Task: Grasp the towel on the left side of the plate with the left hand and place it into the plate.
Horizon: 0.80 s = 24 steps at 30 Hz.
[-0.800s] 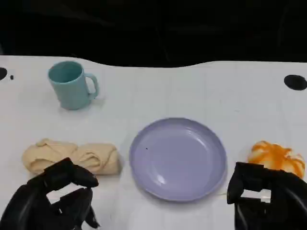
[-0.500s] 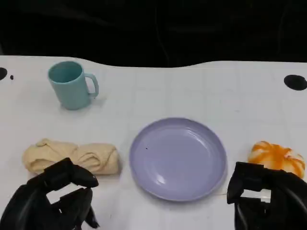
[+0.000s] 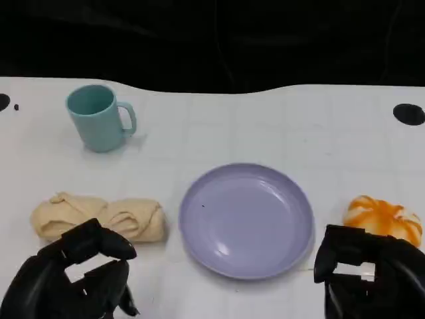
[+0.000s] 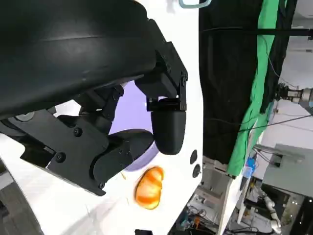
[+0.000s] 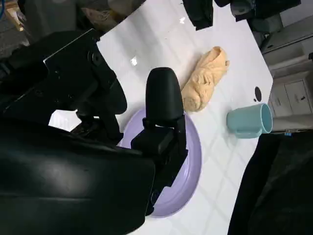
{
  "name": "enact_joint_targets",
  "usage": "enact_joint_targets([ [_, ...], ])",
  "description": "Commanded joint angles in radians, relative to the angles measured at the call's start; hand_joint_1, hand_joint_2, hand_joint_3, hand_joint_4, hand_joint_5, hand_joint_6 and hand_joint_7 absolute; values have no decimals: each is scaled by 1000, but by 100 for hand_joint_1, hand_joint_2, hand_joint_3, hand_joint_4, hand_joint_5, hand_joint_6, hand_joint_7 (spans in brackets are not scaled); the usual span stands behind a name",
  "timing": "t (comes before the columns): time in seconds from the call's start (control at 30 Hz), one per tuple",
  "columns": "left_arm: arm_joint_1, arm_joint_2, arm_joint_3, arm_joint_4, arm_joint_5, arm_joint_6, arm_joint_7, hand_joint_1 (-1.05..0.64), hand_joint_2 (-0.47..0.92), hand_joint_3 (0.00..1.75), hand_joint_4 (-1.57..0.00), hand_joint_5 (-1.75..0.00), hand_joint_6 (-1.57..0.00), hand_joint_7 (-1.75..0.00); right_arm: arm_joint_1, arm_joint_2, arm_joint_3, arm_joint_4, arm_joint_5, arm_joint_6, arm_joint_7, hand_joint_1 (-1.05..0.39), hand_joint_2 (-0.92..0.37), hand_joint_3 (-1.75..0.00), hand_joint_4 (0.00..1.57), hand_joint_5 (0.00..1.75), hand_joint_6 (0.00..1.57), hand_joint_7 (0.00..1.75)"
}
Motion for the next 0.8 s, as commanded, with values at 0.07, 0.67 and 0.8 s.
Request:
enact_joint_targets([
  [0.07, -4, 11, 1, -11, -1, -1, 17, -17, 59, 100, -84, -171, -78, -145, -7, -7, -2, -10, 5, 11, -4, 6, -47, -145, 82, 175, 68, 162],
  [0.67, -12, 30, 11, -15, 77, -88, 40, -38, 91, 24, -63, -73, -74, -19, -6, -9, 15, -20, 2, 15, -9, 6, -48, -145, 81, 175, 67, 162],
  [0.8, -11, 66, 13, 2, 149, -187, 8, -47, 92, 16, -46, -52, -58, -2, -6, -11, 20, -29, 0, 17, -11, 6, -48, -145, 81, 175, 67, 162],
])
